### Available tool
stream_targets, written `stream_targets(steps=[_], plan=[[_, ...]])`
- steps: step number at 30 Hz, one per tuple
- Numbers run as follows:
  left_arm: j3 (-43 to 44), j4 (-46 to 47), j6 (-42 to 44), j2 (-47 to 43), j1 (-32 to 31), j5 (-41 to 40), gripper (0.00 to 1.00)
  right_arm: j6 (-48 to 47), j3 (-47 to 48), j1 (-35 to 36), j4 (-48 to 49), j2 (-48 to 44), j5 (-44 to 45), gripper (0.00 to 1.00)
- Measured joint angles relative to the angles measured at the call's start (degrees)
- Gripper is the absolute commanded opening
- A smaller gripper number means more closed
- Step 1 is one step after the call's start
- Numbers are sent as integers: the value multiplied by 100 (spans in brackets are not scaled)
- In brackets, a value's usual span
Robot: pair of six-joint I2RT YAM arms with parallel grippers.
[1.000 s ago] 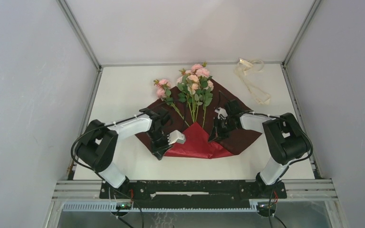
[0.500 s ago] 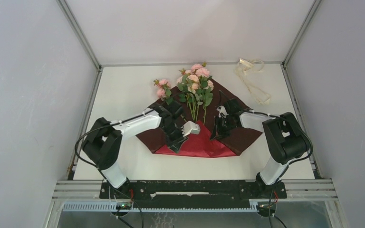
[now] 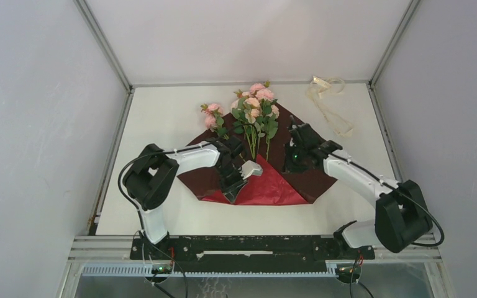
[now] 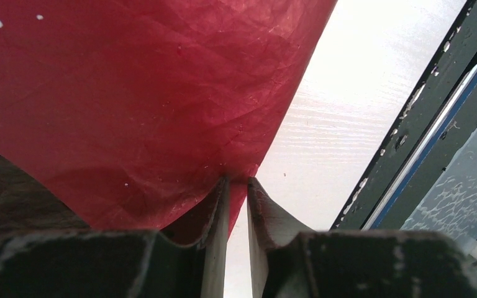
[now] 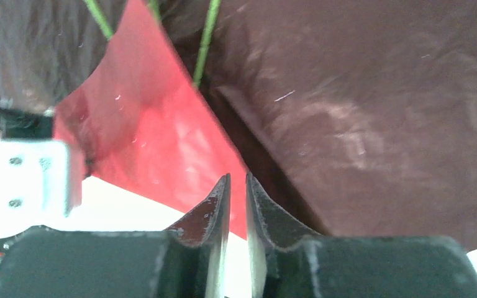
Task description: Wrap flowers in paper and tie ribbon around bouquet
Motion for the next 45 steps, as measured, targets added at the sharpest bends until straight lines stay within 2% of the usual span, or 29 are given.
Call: stream_targets(steps=[4,10,14,19,25,29,32,37,41,45], plan=[[-11,13,-7,0,4,20,22,170,-94,627,118,-138,-79,2],[-35,35,-11,0,61,79,21,654,-719,1038,916,481,-1054,0],[-52,46,-9,0,103,127,21,1047,-1283,658,1233,745,-1349,0],[-114,85,13,-55,122,131,21,1394,-1834,96,1349,184,-1364,0],[-310,48,105,-199,146,96,22,1447,-2308,-717,726,-863,-887,0],[-374,44,125,-249,160,94,22,1290,-2317,-1259,247,-1414,-708,0],[-391,48,157,-269,162,96,22,1187,-2096,-1340,-216,-1683,-461,0],[-391,50,157,-269,162,94,22,1176,-1366,-446,-140,-1615,-247,0],[-391,42,164,-273,162,98,24,1222,-1091,450,339,-911,-306,0],[-365,-85,273,-291,160,42,26,1333,-1088,861,501,-114,-271,0]])
